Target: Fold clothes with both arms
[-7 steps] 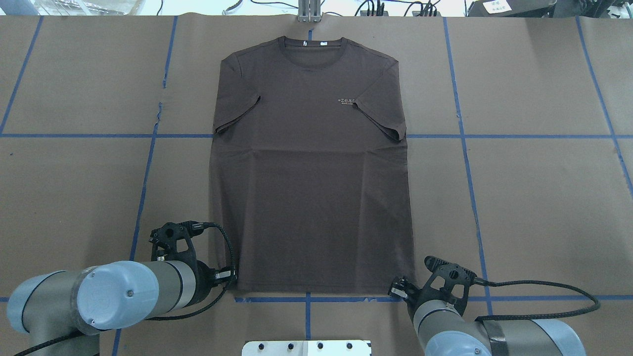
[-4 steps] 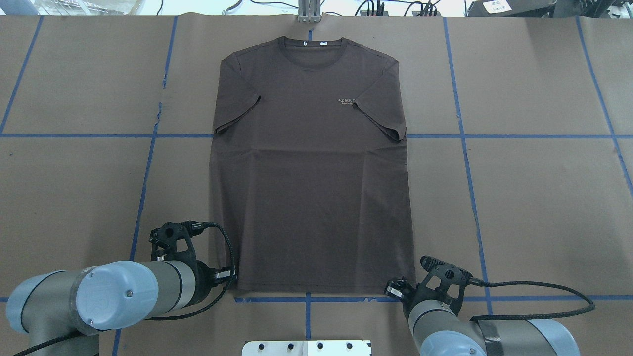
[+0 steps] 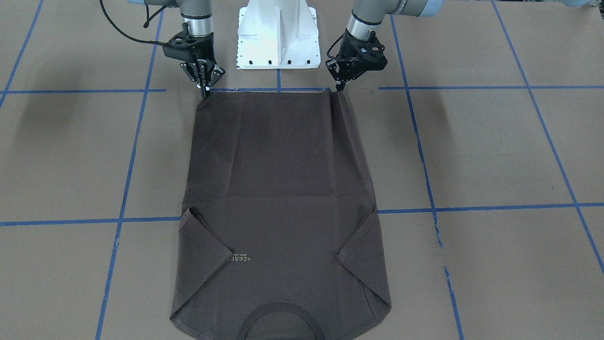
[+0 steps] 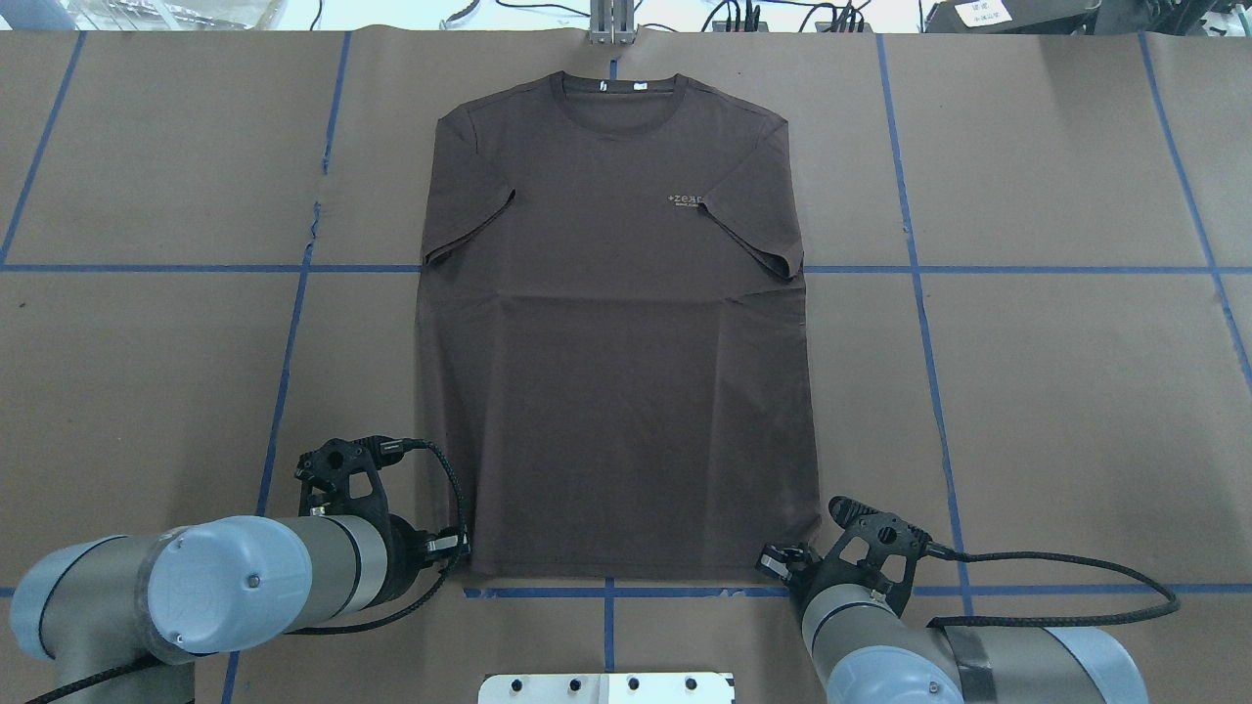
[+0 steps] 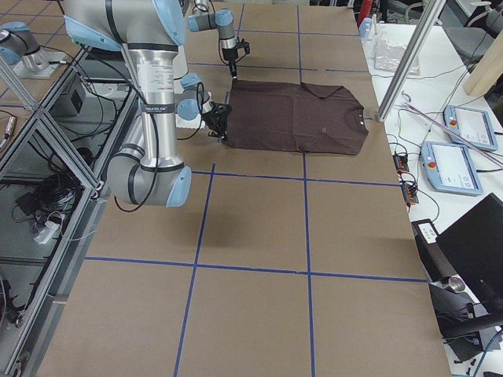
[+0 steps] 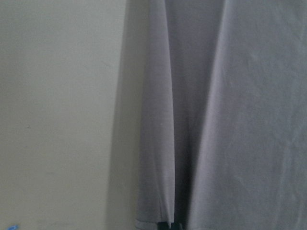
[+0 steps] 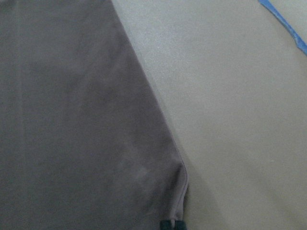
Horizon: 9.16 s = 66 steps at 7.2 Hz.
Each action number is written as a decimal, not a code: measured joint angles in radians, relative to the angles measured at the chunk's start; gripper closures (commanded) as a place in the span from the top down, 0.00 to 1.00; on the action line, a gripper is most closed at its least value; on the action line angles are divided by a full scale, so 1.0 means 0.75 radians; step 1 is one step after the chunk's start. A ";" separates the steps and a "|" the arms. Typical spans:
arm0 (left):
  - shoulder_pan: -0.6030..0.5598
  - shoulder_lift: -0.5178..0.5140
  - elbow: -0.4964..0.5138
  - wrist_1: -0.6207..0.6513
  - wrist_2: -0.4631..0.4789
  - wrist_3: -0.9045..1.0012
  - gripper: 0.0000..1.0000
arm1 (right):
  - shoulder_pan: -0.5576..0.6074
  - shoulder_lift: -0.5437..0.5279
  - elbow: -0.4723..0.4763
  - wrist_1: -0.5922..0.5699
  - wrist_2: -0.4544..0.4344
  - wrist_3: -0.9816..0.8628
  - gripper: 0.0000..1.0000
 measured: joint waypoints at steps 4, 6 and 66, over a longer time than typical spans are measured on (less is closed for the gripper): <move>-0.014 -0.145 -0.468 0.604 -0.174 0.000 0.00 | 0.001 -0.044 0.556 -0.442 0.111 0.000 0.00; -0.057 -0.201 -0.582 0.786 -0.237 0.046 0.00 | 0.009 -0.031 0.667 -0.550 0.151 -0.009 0.00; -1.068 -0.529 1.260 -0.665 -0.341 1.267 1.00 | 0.768 0.963 -1.120 0.325 0.531 -0.803 0.71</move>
